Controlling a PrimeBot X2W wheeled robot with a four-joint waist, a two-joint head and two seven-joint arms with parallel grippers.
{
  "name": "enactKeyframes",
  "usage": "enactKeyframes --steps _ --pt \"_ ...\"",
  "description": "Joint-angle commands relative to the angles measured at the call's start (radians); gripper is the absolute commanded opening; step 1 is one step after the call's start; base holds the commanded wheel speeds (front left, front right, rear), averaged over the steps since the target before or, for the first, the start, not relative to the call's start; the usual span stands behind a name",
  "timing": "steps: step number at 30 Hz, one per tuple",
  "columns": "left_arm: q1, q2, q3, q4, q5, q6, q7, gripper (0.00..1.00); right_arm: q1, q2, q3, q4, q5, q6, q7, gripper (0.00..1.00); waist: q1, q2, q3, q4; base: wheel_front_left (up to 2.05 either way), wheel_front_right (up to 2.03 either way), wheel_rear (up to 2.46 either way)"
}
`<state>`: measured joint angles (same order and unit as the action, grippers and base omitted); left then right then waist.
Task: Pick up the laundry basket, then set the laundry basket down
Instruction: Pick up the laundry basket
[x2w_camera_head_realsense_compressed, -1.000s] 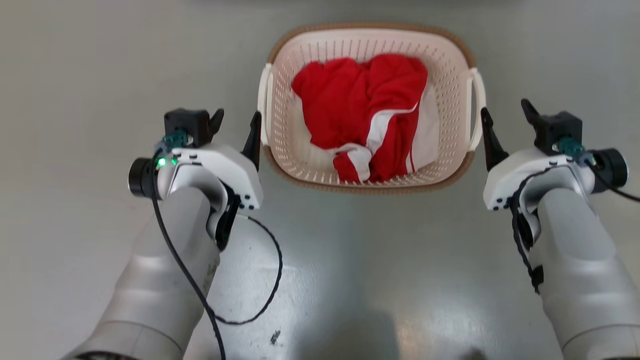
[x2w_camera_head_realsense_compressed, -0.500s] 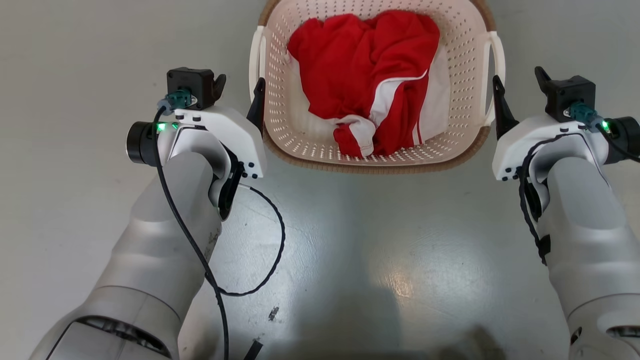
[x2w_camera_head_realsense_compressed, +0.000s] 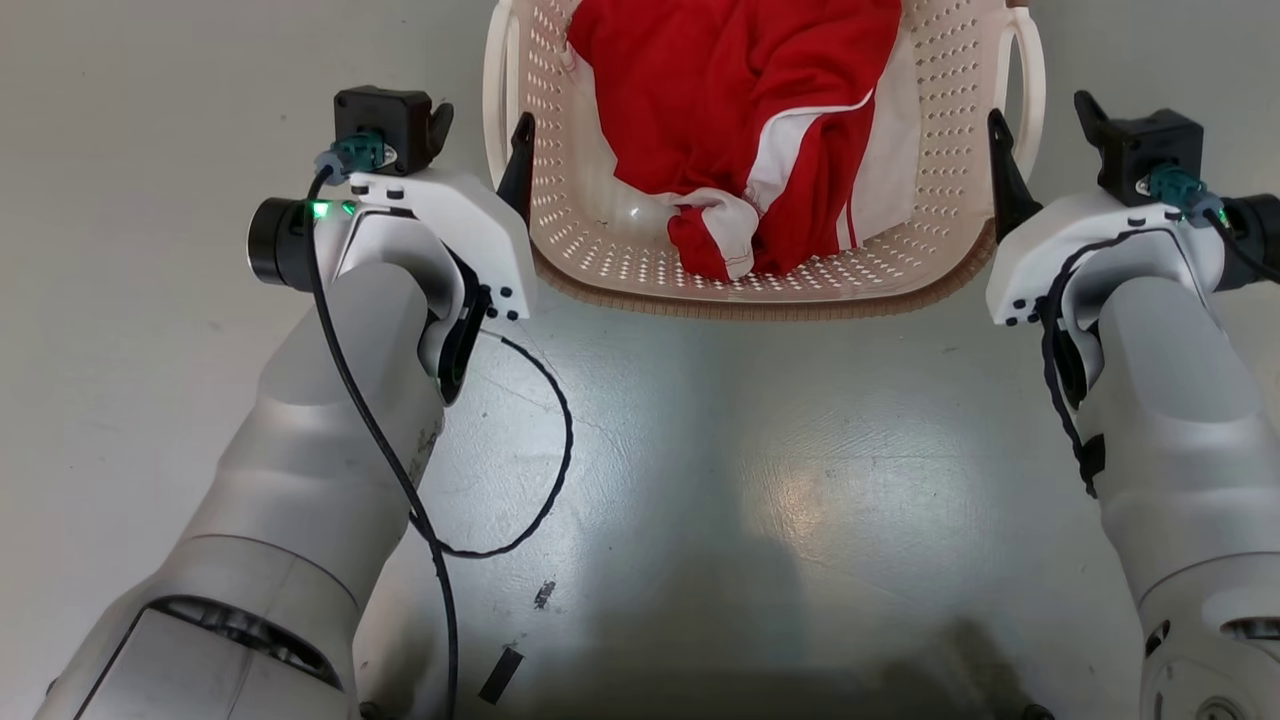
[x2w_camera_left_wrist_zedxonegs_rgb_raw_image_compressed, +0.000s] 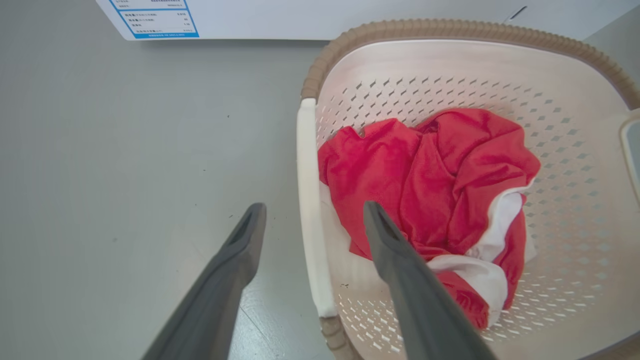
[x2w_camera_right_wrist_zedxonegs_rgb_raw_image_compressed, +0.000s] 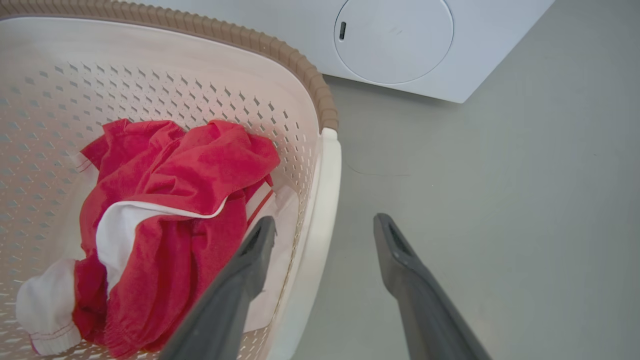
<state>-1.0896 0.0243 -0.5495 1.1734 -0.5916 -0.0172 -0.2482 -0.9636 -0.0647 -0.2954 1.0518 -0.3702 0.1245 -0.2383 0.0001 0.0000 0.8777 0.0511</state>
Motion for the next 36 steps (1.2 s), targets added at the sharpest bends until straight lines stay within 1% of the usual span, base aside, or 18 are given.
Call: enactKeyframes --steps 1,5,12,22,28,31,36 --pt "-0.009 0.026 0.007 -0.005 -0.011 0.009 -0.011 1.00 0.008 0.014 0.012 -0.005 -0.005 0.006 -0.014 1.00 0.0000 0.0000 0.002 -0.001 0.00 0.00 0.00" --pt "-0.025 0.026 -0.011 0.002 -0.023 0.017 -0.012 1.00 0.000 0.014 0.019 0.002 0.000 0.006 -0.017 1.00 0.0000 0.0000 0.016 -0.004 0.00 0.00 0.00" --pt "-0.076 0.026 -0.059 0.017 -0.031 0.013 -0.004 1.00 -0.045 0.014 0.047 0.029 0.023 0.006 -0.019 1.00 0.0000 0.0000 0.053 -0.007 0.00 0.00 0.00" --pt "-0.150 0.026 -0.121 0.049 -0.054 0.015 0.094 1.00 -0.149 0.014 0.114 0.127 0.096 0.006 0.071 1.00 0.0000 0.0000 0.086 -0.012 0.00 0.00 0.00" --pt "-0.174 0.026 -0.144 0.071 -0.061 0.018 0.135 1.00 -0.186 0.014 0.151 0.155 0.125 0.006 0.101 1.00 0.0000 0.0000 0.095 -0.016 0.00 0.00 0.00" --pt "-0.181 0.026 -0.158 0.079 -0.064 0.020 0.171 1.00 -0.197 0.014 0.157 0.164 0.139 0.006 0.122 1.00 0.0000 0.0000 0.098 -0.018 0.00 0.00 0.00" --pt "-0.197 0.026 -0.179 0.083 -0.066 0.022 0.189 1.00 -0.210 0.014 0.164 0.173 0.161 0.006 0.144 1.00 0.0000 0.0000 0.106 -0.019 0.00 0.00 0.00"
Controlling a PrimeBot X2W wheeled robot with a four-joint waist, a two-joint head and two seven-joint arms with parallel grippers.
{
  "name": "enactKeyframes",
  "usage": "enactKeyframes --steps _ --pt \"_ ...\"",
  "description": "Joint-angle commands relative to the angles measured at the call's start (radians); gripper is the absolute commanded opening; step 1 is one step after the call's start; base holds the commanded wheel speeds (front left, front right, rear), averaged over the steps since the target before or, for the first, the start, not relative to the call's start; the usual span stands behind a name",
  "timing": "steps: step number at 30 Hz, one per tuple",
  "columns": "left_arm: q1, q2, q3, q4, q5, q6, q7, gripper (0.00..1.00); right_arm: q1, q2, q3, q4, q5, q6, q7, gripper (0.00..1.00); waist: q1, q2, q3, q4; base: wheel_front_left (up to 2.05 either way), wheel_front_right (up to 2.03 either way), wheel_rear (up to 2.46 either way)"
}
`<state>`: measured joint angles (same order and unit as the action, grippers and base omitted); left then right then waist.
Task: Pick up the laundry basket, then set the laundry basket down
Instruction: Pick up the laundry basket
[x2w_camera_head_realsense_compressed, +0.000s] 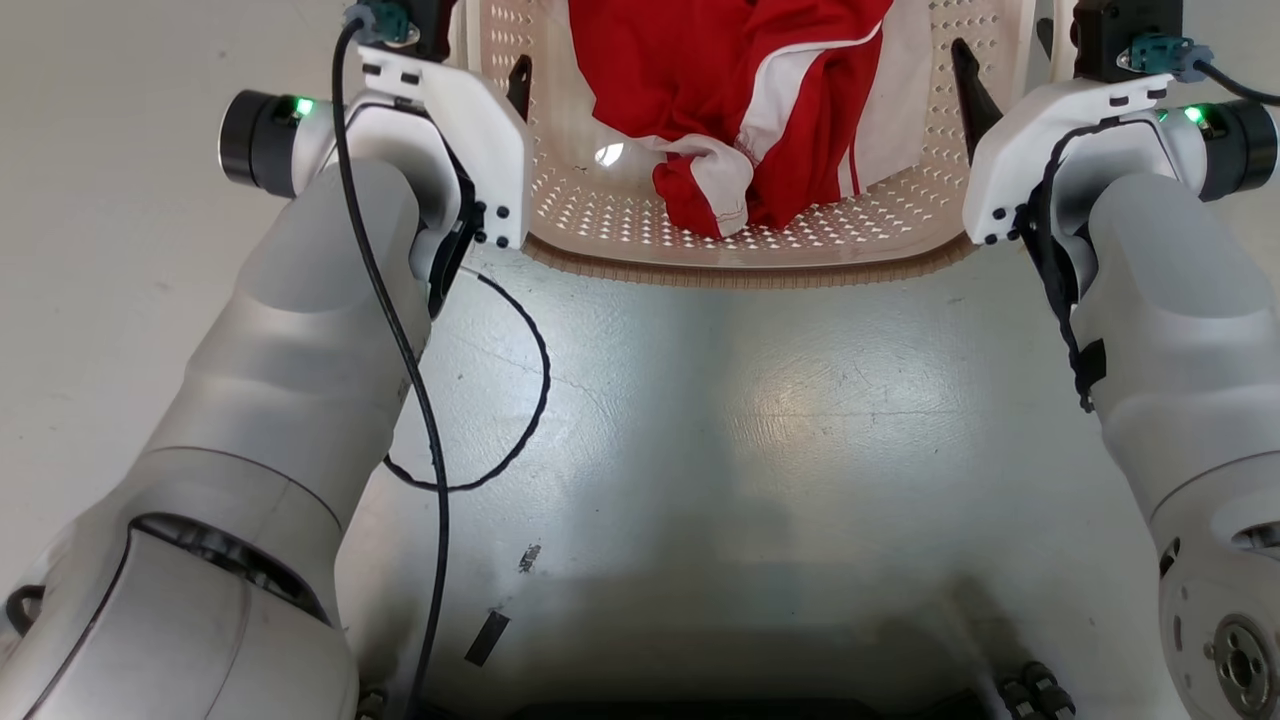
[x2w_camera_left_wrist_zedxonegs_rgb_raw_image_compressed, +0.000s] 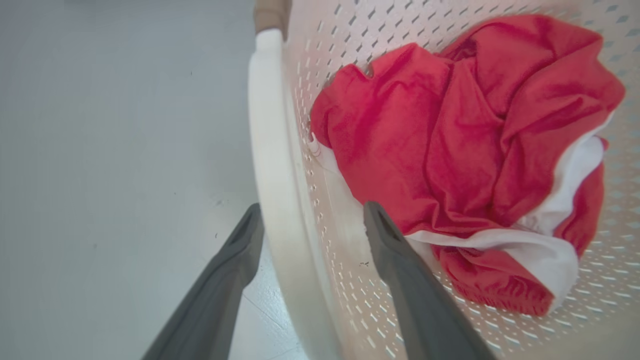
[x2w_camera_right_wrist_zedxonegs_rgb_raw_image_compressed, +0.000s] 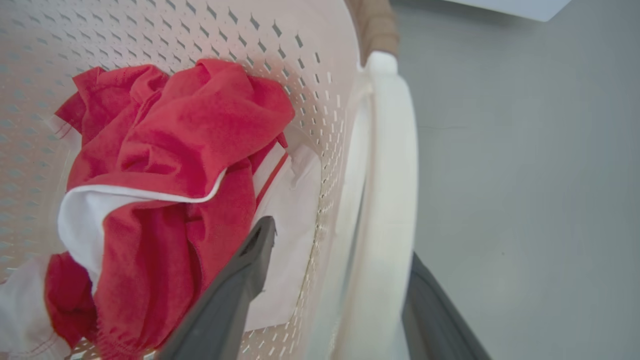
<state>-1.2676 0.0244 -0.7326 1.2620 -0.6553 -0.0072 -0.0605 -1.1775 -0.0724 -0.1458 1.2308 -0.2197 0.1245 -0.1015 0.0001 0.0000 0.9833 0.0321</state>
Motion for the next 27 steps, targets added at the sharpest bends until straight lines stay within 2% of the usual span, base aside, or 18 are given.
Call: enactKeyframes --steps 1,8,10,13,26,27 --pt "-0.021 0.026 0.001 -0.005 -0.004 0.011 0.005 1.00 0.002 0.022 0.016 -0.002 0.019 0.006 0.012 1.00 -0.0001 0.0000 0.002 0.000 0.00 0.00 0.00" --pt "-0.039 0.026 -0.017 -0.004 -0.020 0.014 0.025 1.00 -0.018 0.022 0.028 0.019 0.077 0.006 0.034 1.00 -0.0001 0.0000 0.002 -0.001 0.00 0.00 0.00" --pt "-0.041 0.026 -0.023 -0.003 -0.024 0.013 0.032 1.00 -0.021 0.022 0.040 0.025 0.092 0.006 0.039 0.94 -0.0001 0.0000 0.001 -0.001 0.00 0.00 0.00" --pt "-0.039 0.026 -0.034 0.000 -0.028 0.012 0.043 1.00 -0.020 0.022 0.059 0.032 0.111 0.006 0.046 1.00 -0.0001 0.0000 -0.001 -0.002 0.00 0.00 0.00" --pt "-0.046 0.026 -0.054 0.015 -0.036 0.019 0.040 1.00 -0.018 0.022 0.129 0.043 0.172 0.006 0.047 1.00 -0.0001 0.0000 -0.007 -0.013 0.00 0.00 0.00" --pt "-0.048 0.028 -0.056 0.016 -0.034 0.019 0.033 1.00 -0.019 0.022 0.136 0.044 0.177 0.006 0.047 0.97 -0.0001 0.0000 -0.008 -0.015 0.00 0.00 0.00"
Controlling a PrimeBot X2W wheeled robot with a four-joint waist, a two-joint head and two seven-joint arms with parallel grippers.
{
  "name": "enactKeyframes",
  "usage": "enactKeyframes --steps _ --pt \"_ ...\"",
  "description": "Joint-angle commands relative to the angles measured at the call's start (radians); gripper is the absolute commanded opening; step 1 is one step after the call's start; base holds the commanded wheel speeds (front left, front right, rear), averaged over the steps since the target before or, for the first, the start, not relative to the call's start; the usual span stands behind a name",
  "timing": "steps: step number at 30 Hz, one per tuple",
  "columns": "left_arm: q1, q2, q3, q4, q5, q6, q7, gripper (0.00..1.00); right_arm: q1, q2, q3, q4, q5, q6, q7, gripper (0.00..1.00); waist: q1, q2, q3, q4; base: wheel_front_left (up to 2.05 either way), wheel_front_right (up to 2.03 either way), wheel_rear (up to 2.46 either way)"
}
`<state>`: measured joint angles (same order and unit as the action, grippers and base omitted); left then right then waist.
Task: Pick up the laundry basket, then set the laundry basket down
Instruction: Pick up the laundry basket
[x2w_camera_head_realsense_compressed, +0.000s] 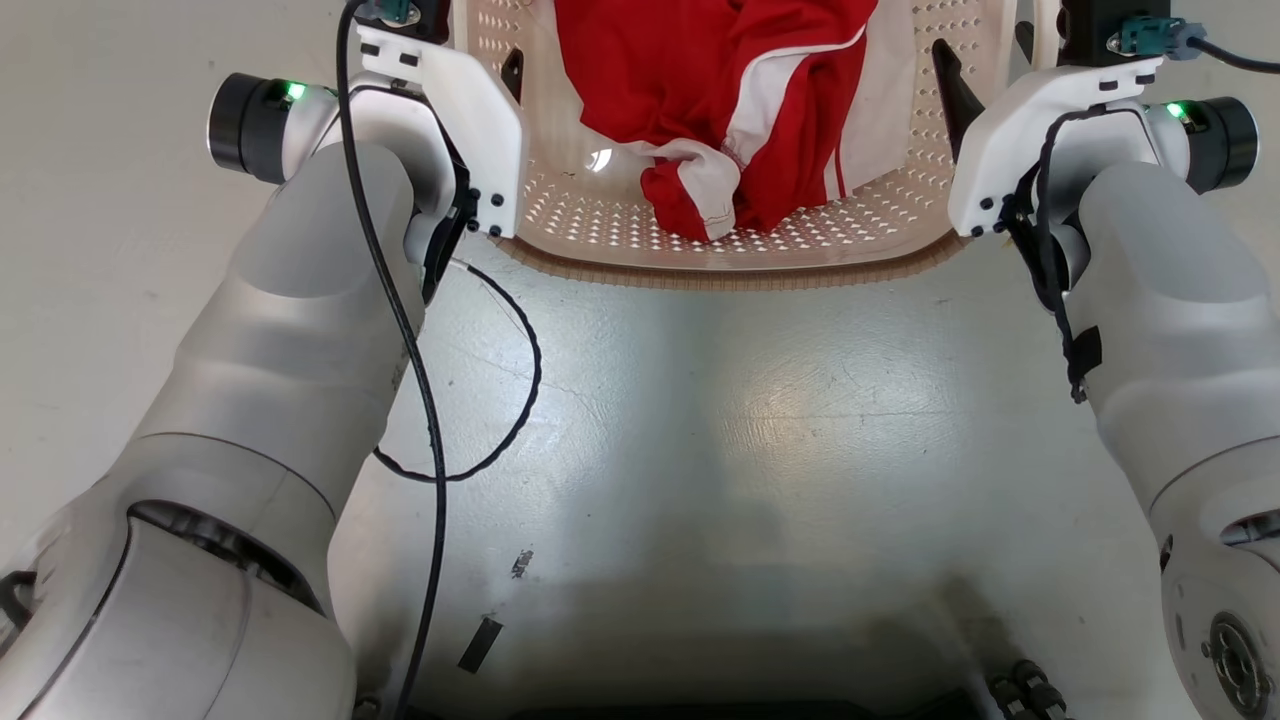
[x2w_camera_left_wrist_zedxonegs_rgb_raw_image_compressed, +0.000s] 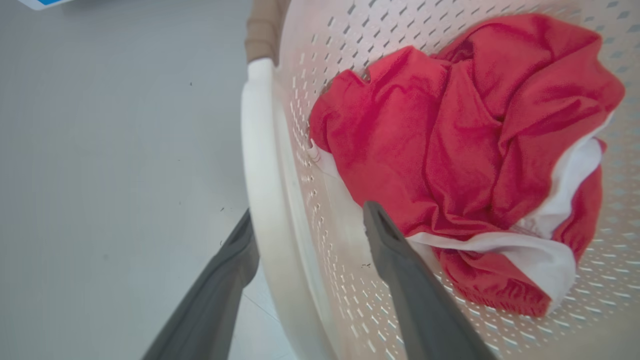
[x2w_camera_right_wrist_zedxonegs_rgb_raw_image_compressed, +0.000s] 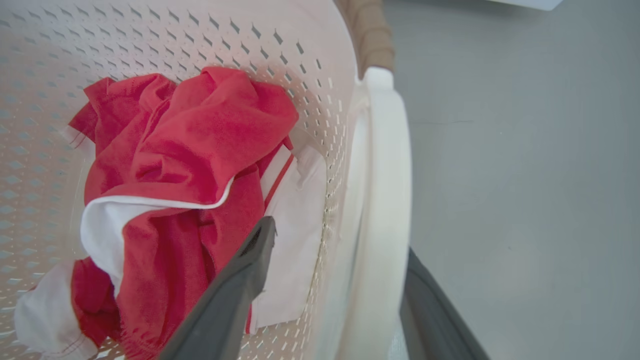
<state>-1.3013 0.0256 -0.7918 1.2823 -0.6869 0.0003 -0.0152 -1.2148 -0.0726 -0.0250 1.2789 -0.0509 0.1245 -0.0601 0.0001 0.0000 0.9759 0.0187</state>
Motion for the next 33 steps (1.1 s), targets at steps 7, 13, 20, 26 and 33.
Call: enactKeyframes --steps 7,13,20,26,33 --pt "-0.009 0.031 -0.012 0.001 0.006 0.020 -0.031 0.00 0.032 0.022 0.052 -0.003 0.025 0.006 0.019 0.00 -0.0001 0.0000 -0.012 -0.010 0.00 0.00 0.00" --pt "0.031 0.029 -0.024 0.004 0.005 0.033 -0.038 0.00 0.071 0.022 0.091 -0.001 0.060 0.006 0.037 0.00 -0.0001 0.0000 -0.049 -0.011 0.00 0.00 0.00" --pt "0.100 0.028 -0.033 0.006 -0.008 0.034 -0.025 0.00 0.126 0.022 0.202 -0.019 0.151 0.006 0.076 0.00 -0.0001 0.0000 -0.113 -0.023 0.00 0.00 0.00" --pt "0.166 0.035 -0.036 0.007 -0.018 0.035 -0.014 0.00 0.184 0.022 0.299 -0.058 0.228 0.006 0.128 0.00 -0.0001 0.0000 -0.196 -0.042 0.00 0.00 0.00" --pt "0.290 0.036 -0.037 0.008 -0.044 0.023 0.029 0.00 0.286 0.022 0.407 -0.098 0.313 0.006 0.201 0.00 -0.0001 0.0000 -0.359 -0.064 0.00 0.00 0.00"
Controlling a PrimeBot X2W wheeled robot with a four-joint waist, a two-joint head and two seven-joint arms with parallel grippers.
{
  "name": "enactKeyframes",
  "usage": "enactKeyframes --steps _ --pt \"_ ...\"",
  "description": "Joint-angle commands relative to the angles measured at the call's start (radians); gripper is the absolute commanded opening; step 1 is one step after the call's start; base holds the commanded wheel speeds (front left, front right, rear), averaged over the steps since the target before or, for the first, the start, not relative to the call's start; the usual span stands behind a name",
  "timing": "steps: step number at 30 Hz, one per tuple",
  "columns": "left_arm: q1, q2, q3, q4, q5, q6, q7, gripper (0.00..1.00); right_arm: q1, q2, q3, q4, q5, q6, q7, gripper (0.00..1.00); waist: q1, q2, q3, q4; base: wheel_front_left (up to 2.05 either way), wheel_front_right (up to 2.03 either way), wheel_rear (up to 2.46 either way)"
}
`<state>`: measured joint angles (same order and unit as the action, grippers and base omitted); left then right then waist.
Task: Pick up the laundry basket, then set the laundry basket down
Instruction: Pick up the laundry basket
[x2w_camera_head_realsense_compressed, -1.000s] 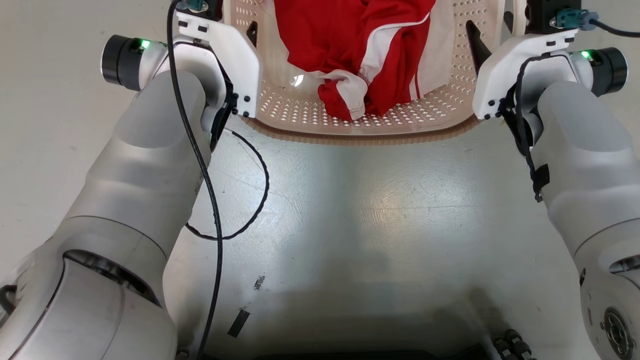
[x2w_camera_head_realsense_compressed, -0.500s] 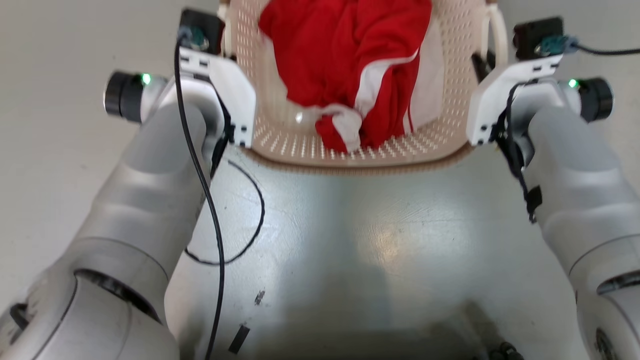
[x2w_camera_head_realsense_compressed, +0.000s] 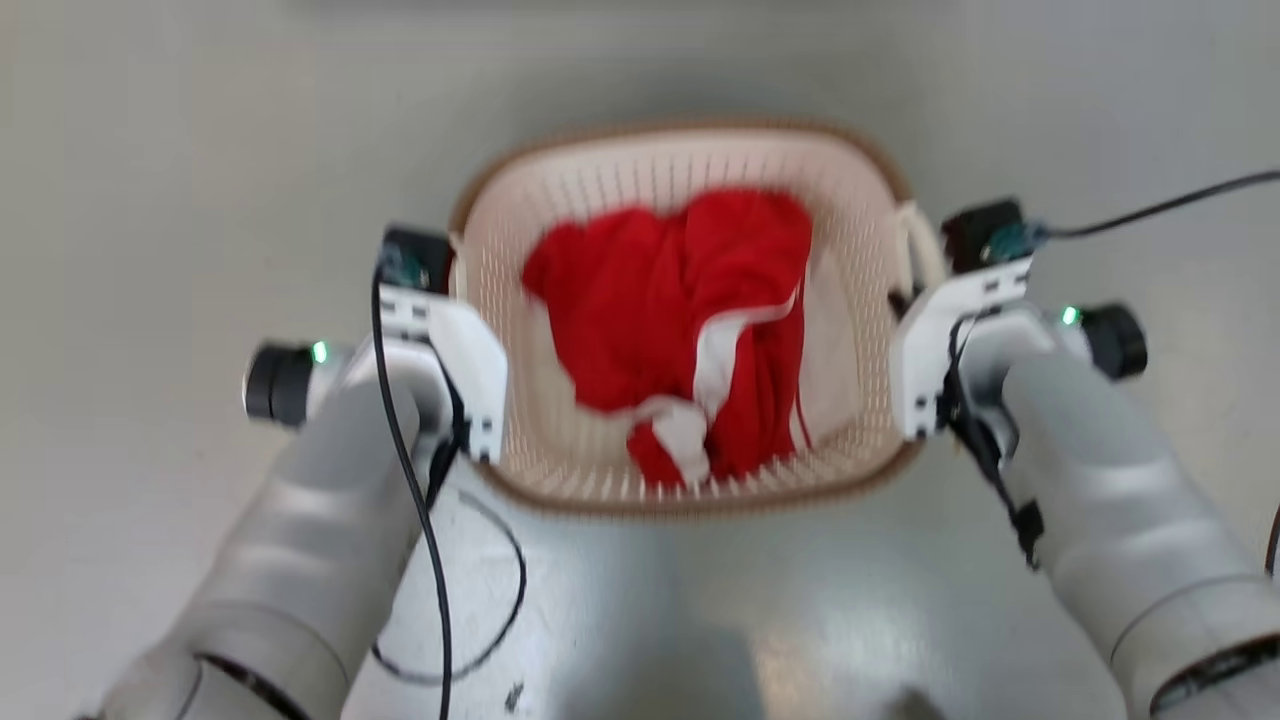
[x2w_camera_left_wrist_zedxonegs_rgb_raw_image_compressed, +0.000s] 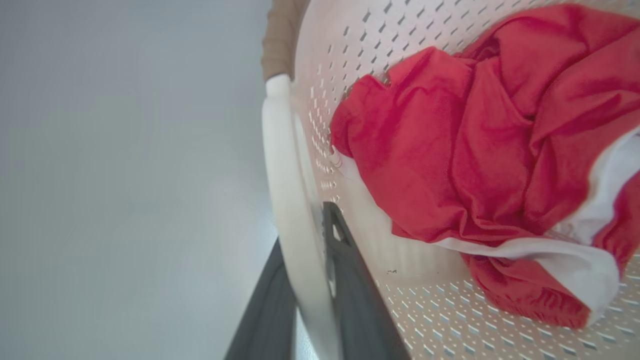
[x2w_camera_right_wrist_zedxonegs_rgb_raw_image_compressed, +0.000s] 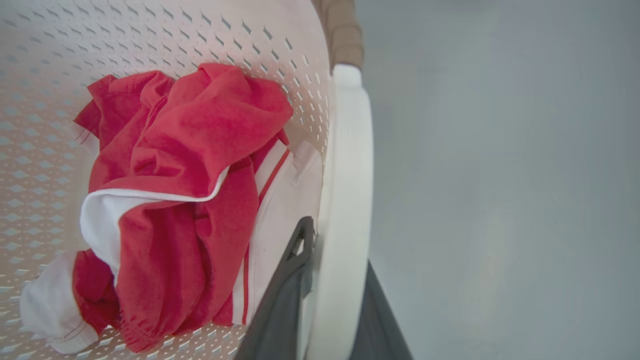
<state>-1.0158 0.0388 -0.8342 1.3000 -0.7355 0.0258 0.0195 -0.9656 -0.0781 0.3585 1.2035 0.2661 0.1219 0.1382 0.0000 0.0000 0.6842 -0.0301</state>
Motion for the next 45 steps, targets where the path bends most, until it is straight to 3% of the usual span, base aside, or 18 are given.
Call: enactKeyframes --steps 1,11,20,32,45 --pt "0.026 0.023 0.003 -0.009 0.002 -0.003 0.008 0.00 0.054 0.028 0.037 -0.027 0.009 0.009 0.013 0.00 0.0000 0.0000 -0.095 -0.018 0.00 0.00 0.00" --pt "0.208 0.019 -0.010 -0.009 -0.026 0.000 0.079 0.00 0.219 0.028 0.184 -0.061 0.063 0.009 0.090 0.00 0.0000 0.0000 -0.352 -0.035 0.00 0.00 0.00" --pt "0.309 0.013 -0.041 -0.010 -0.033 -0.004 0.084 0.00 0.351 0.028 0.240 -0.078 0.098 0.009 0.110 0.00 0.0000 0.0000 -0.507 -0.026 0.00 0.00 0.00" --pt "0.424 0.012 -0.089 -0.057 -0.063 0.001 0.099 0.00 0.455 0.028 0.268 -0.093 0.168 0.009 0.129 0.00 0.0000 0.0000 -0.661 -0.011 0.00 0.00 0.00" --pt "0.453 0.011 -0.108 -0.066 -0.101 0.007 0.104 0.00 0.464 0.028 0.286 -0.089 0.203 0.009 0.144 0.00 0.0000 0.0000 -0.719 -0.010 0.00 0.00 0.00"
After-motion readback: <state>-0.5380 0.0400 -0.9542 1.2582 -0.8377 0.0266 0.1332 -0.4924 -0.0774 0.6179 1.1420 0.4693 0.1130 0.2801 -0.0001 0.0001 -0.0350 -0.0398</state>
